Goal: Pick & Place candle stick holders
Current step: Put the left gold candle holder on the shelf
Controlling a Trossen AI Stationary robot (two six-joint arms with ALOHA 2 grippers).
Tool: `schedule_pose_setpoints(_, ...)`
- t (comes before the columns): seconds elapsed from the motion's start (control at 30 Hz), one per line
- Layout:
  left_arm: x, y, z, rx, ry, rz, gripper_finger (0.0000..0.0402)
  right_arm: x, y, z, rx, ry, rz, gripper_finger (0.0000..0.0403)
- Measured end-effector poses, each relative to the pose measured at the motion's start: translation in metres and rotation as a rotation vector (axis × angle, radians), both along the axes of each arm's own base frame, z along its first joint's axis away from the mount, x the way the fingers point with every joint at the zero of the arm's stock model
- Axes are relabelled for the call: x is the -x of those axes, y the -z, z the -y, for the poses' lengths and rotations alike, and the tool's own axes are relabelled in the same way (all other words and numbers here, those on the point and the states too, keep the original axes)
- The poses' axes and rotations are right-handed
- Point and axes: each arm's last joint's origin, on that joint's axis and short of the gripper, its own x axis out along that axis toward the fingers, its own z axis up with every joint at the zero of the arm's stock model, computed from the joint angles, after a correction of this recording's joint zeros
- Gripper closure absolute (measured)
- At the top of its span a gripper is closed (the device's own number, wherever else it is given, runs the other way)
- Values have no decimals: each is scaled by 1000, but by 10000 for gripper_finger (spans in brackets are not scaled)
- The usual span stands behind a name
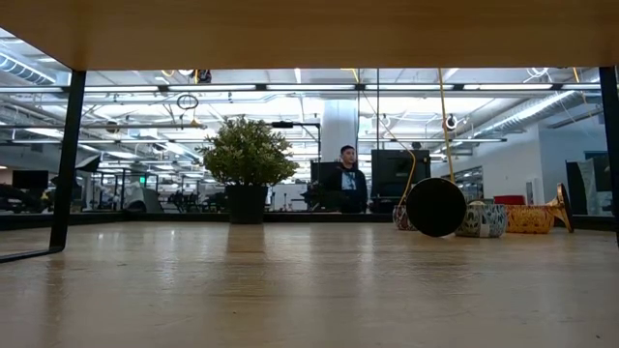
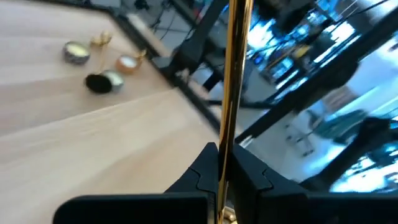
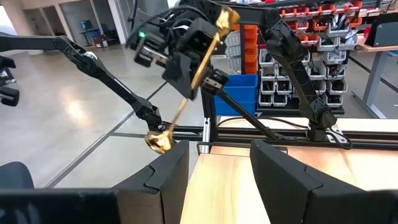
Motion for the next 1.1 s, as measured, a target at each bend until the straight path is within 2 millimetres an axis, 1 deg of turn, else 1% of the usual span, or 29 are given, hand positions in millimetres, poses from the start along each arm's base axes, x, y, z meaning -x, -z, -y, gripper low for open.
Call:
schedule_pose_setpoints(0.1,-1,8,-5,38,20,-123,386,0,0,0,1,1,-1,236)
schedule_pose_setpoints(0.23,-2,21,-11,24,-2,-264,386,0,1,0,5,1,-6,236)
schedule_pose_setpoints(0.43,-14,34,-15,-40,-46,-285,386,0,4,1,12,5,-38,236)
schedule_pose_setpoints(0.53,-24,46,-18,-69,-71,-316,386,-1,6,2,4,15,-63,236)
schedule_pose_setpoints(0.63,-29,59,-14,-111,-81,-323,386,-2,8,4,-8,28,-81,237)
schedule_pose_setpoints(0.83,-33,64,-13,-149,-71,-349,386,-3,11,7,-18,45,-114,237)
schedule_pose_setpoints(1.1,-33,60,-14,-157,-56,-361,386,-4,11,9,-27,53,-117,238)
